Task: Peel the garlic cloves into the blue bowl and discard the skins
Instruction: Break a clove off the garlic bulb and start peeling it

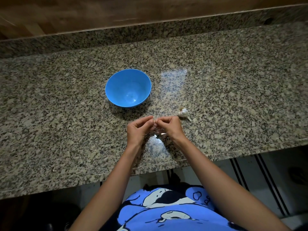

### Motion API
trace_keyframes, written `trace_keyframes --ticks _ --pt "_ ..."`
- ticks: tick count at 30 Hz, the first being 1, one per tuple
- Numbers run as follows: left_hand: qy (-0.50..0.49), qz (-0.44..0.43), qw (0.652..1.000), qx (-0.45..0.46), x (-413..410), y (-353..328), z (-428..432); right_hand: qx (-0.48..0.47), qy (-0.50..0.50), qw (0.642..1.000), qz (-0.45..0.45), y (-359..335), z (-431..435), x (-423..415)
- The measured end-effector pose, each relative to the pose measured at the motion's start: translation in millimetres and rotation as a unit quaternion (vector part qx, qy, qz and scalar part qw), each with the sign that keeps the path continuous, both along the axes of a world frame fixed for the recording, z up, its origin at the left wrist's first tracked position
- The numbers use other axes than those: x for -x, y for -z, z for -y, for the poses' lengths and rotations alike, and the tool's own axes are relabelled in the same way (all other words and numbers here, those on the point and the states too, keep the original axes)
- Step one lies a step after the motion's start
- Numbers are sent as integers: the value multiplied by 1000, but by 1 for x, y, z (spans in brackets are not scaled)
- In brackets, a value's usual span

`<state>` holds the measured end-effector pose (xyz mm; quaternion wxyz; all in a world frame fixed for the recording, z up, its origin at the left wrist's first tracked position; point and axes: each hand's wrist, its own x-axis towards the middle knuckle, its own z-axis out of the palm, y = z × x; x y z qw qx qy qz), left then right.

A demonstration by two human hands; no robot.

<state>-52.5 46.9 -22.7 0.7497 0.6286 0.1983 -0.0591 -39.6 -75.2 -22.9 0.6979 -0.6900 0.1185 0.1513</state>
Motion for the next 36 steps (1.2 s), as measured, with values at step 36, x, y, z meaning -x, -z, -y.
trace_keyframes --ticks 36 --pt "19 -69 993 93 -3 -2 -10 78 -38 994 60 12 0 -1"
